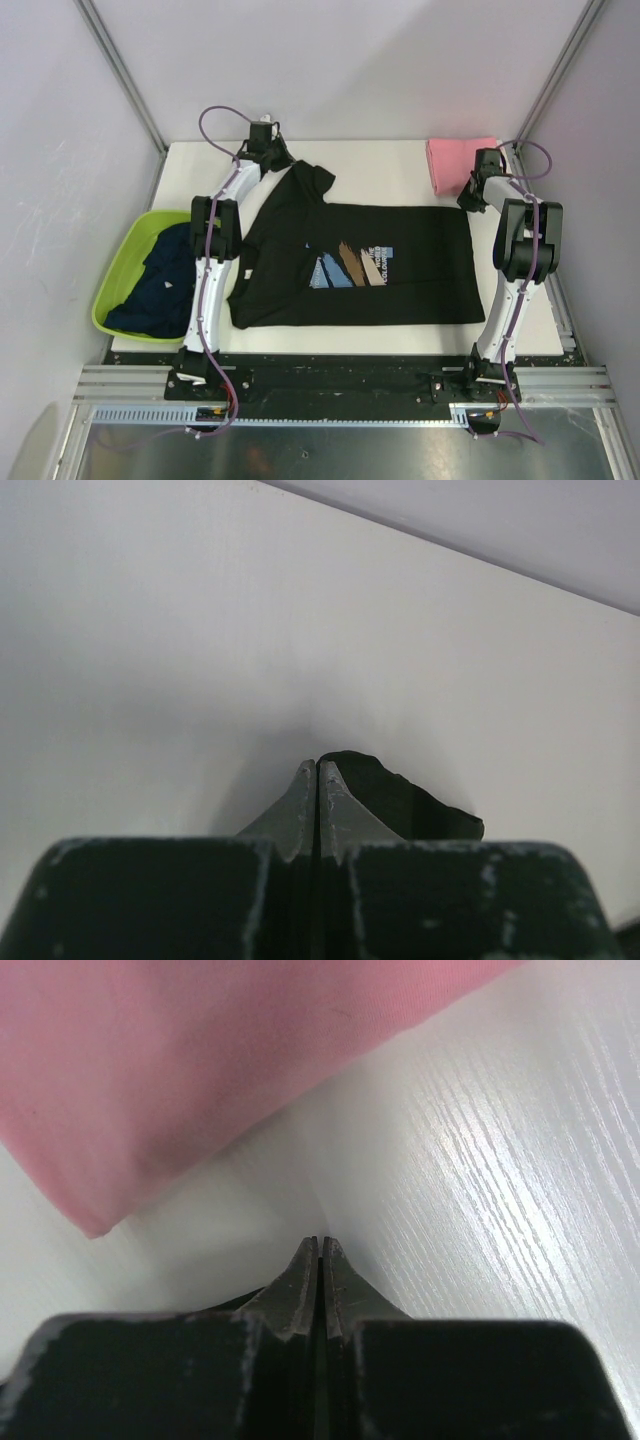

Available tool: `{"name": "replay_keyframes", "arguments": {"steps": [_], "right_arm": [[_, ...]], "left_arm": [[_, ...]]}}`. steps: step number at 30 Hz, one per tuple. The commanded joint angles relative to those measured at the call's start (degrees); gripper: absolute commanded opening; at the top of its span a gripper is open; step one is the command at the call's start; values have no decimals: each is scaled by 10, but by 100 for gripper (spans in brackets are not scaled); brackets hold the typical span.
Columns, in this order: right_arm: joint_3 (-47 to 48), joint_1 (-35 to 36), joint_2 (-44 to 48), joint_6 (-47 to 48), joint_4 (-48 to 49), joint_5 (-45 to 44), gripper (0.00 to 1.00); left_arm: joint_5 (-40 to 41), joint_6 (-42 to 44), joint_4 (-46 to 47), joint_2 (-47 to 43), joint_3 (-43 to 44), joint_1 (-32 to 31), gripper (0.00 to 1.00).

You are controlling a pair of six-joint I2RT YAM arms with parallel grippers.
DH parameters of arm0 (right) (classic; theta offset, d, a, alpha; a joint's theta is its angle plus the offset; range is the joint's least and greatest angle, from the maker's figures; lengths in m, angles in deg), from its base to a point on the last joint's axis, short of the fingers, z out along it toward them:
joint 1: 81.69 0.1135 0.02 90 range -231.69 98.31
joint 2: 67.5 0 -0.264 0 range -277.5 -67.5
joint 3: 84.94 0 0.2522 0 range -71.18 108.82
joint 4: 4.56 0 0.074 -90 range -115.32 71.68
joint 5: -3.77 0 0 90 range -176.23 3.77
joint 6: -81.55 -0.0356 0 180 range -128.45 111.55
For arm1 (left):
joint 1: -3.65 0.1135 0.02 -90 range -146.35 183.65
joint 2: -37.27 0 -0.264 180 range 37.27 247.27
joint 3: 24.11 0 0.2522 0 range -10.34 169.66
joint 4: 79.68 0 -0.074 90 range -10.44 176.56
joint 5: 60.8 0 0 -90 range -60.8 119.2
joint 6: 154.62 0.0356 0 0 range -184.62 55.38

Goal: Fold and stack the t-shirts
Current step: Grap the side of the flattened tshirt furthest away from the robot with both arms

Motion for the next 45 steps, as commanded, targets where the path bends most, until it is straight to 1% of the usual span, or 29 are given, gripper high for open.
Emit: {"name": "replay_keyframes", "arguments": {"steps": [1, 8, 12, 16, 19, 23, 32, 39, 45], "right_arm": [[30, 2, 9, 3, -7, -24, 0], [29, 1, 20, 3, -8, -32, 0], [27, 1, 28, 2, -8, -34, 0], [16, 3, 50, 3, -10, -47, 0], [-3, 4, 77, 3, -11, -66, 0], [-22, 21, 107, 5, -23, -109, 0], [-100, 46, 158, -25, -53, -175, 0], [-173, 47, 213, -57, -65, -201, 0], [-209, 50, 246, -75, -83, -210, 0]], "left_arm": [[-1, -2, 19, -70, 2, 6, 0], [-8, -2, 20, -89, 20, 12, 0], [-27, -1, 20, -94, 17, 14, 0], [-53, -1, 20, -119, -20, 16, 0], [-63, 1, 20, -166, -74, 17, 0], [-60, 2, 20, -246, -171, 17, 0], [-32, -26, 20, -436, -428, 16, 0], [-7, -51, 18, -586, -612, 14, 0], [10, -61, 15, -677, -741, 13, 0]]}}
